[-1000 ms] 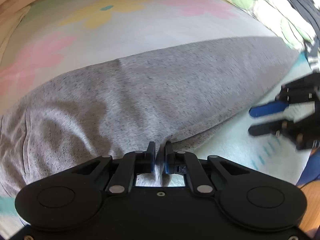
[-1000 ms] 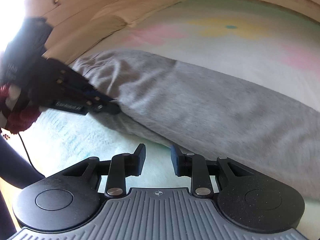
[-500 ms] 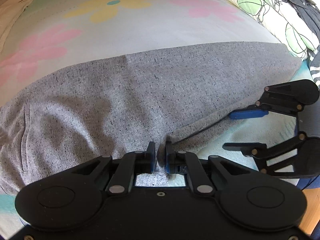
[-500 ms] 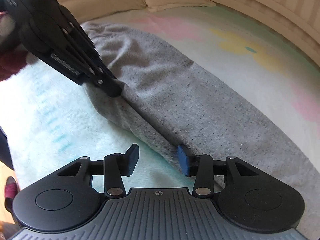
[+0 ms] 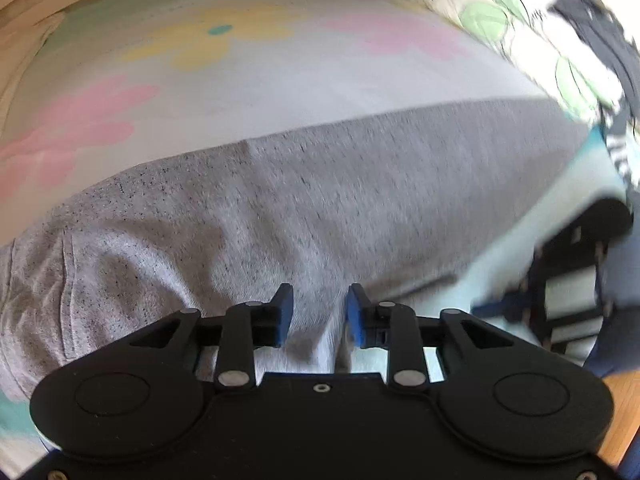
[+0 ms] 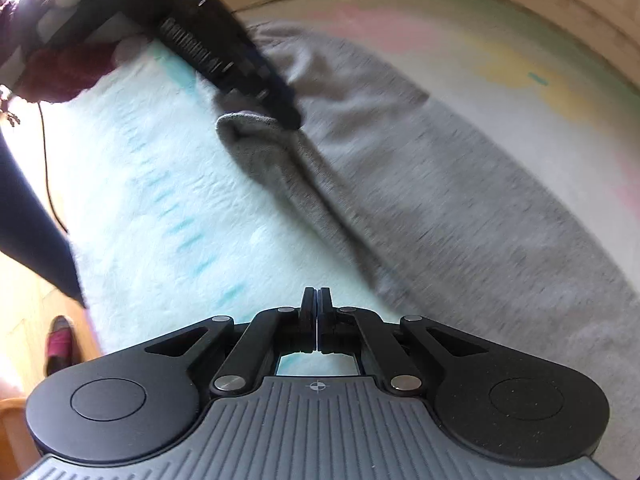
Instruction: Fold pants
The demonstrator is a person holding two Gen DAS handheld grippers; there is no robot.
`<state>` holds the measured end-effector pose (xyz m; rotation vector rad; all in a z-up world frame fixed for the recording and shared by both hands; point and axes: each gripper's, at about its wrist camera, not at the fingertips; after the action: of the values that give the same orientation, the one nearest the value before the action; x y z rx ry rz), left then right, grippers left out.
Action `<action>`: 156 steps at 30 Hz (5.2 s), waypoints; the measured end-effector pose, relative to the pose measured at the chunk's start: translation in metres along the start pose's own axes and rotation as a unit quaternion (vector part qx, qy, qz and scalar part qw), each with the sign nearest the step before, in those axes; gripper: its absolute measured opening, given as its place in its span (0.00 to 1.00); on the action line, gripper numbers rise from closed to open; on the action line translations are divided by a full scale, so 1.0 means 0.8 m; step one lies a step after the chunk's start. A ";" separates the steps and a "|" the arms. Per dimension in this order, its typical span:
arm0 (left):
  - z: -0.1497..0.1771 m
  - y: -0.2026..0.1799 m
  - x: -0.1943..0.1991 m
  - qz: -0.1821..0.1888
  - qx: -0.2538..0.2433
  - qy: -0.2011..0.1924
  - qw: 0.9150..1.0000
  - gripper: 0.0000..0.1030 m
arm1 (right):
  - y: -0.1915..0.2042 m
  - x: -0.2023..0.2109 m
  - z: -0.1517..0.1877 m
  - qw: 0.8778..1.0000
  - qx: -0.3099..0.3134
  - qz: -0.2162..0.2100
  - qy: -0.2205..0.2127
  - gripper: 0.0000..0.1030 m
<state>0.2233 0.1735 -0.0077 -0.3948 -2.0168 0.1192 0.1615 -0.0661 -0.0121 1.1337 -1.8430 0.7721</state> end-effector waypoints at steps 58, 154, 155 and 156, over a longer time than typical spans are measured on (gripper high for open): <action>-0.048 -0.261 -0.150 -0.059 0.048 -0.022 0.997 0.56 | -0.271 0.224 0.414 0.649 -0.705 0.252 -0.134 0.45; -0.063 -0.370 -0.239 -0.032 -0.034 -0.005 0.999 0.60 | -0.331 0.184 0.430 0.685 -0.667 0.248 -0.154 0.25; -0.062 -0.370 -0.238 -0.032 -0.034 -0.006 0.999 0.60 | -0.330 0.184 0.432 0.690 -0.667 0.238 -0.150 0.12; -0.062 -0.370 -0.238 -0.032 -0.034 -0.007 0.999 0.60 | -0.330 0.184 0.434 0.687 -0.670 0.231 -0.157 0.12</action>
<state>0.2792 -0.1718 -0.0714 -0.3718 -2.0490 0.0132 0.2511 -0.5175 -0.0275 -0.2178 -2.2213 -0.6488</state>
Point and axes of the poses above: each gripper's, at about its wrist camera, not at the fingertips, and x roughly against the way its jaws point, y to its left, z to its underside, and after that the axes turned 13 degrees about x, right-handed
